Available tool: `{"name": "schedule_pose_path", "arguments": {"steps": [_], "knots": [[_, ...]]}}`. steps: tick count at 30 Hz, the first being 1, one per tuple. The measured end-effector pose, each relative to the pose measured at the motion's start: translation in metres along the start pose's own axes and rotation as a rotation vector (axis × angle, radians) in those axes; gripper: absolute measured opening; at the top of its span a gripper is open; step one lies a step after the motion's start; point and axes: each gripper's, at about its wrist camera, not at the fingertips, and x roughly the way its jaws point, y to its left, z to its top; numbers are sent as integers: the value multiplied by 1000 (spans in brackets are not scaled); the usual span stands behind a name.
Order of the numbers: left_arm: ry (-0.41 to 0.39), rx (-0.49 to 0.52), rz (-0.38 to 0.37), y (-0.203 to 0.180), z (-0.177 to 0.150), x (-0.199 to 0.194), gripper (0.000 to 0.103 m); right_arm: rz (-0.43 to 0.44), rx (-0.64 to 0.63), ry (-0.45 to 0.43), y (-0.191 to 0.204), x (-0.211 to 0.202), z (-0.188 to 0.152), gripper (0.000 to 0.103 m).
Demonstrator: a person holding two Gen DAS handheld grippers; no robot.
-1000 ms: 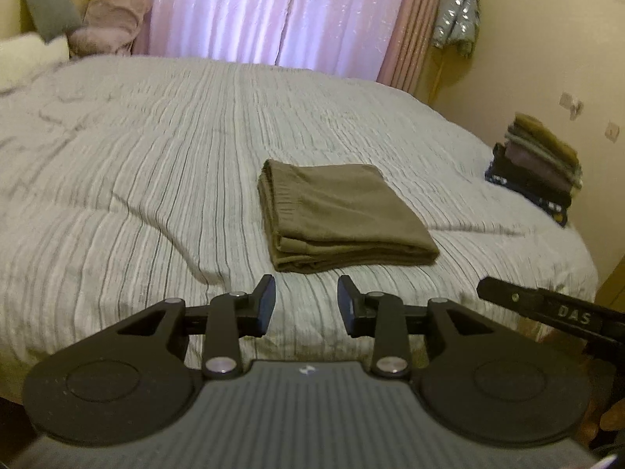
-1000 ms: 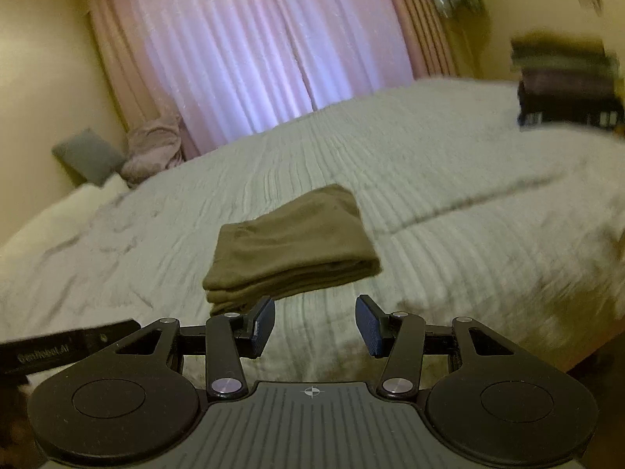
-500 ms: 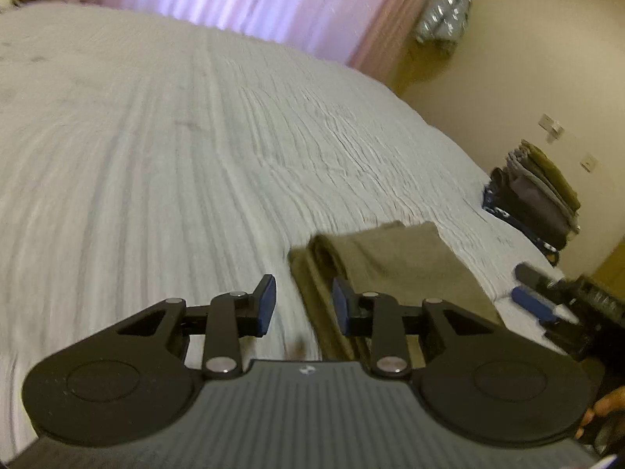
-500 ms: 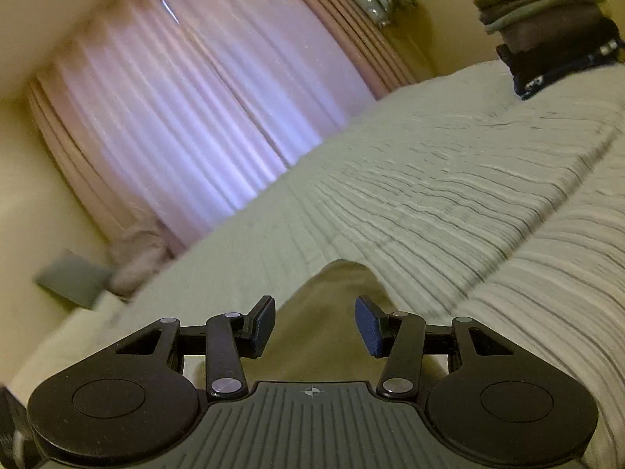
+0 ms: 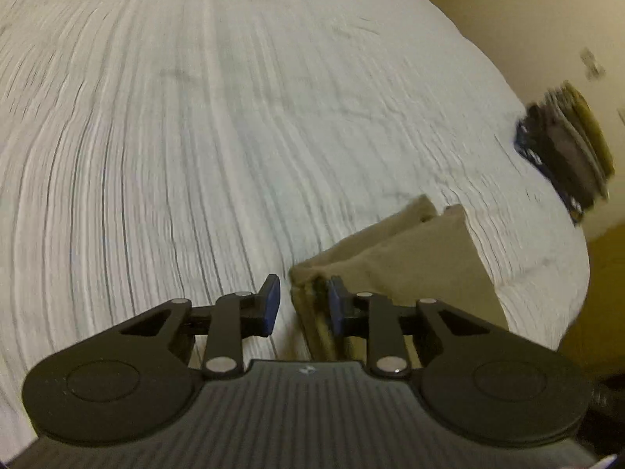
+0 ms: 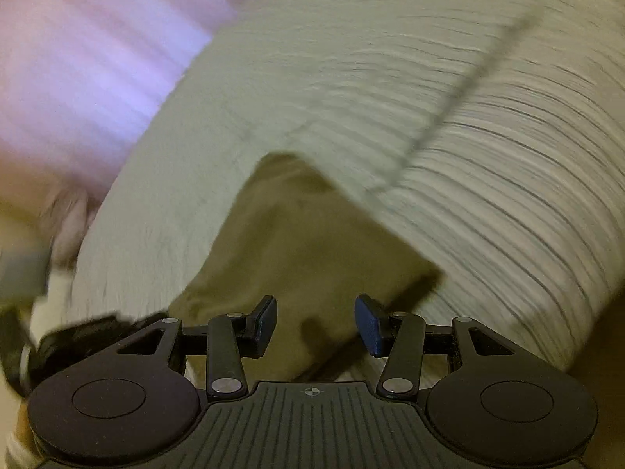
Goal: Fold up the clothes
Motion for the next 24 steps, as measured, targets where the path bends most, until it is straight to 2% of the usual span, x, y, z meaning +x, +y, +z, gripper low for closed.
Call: {"name": "schedule_pose_path", "arguments": {"steps": [3, 7, 11, 13, 17, 20, 21, 22, 23, 24], "knots": [[54, 96, -40, -7, 28, 4, 21, -62, 227, -63, -20, -13, 0, 49], [142, 205, -158, -25, 72, 30, 21, -74, 598, -190, -52, -31, -7, 49], [233, 290, -275, -51, 109, 66, 22, 35, 878, -260, -67, -28, -28, 49], [287, 296, -325, -65, 116, 88, 22, 48, 936, -266, -68, -20, -35, 49], [378, 270, -423, -93, 127, 127, 22, 63, 968, -325, -68, -18, -39, 49], [440, 271, -455, -109, 130, 151, 24, 69, 1000, -350, -71, -16, -41, 49], [457, 277, -446, -114, 129, 159, 24, 73, 1012, -348, -72, -16, -41, 47], [469, 289, -437, -117, 128, 165, 24, 75, 1023, -332, -72, -13, -42, 34], [480, 304, -438, -120, 126, 169, 24, 75, 1032, -316, -72, -11, -42, 30], [485, 314, -441, -122, 124, 173, 24, 71, 1032, -303, -72, -7, -42, 30]]}}
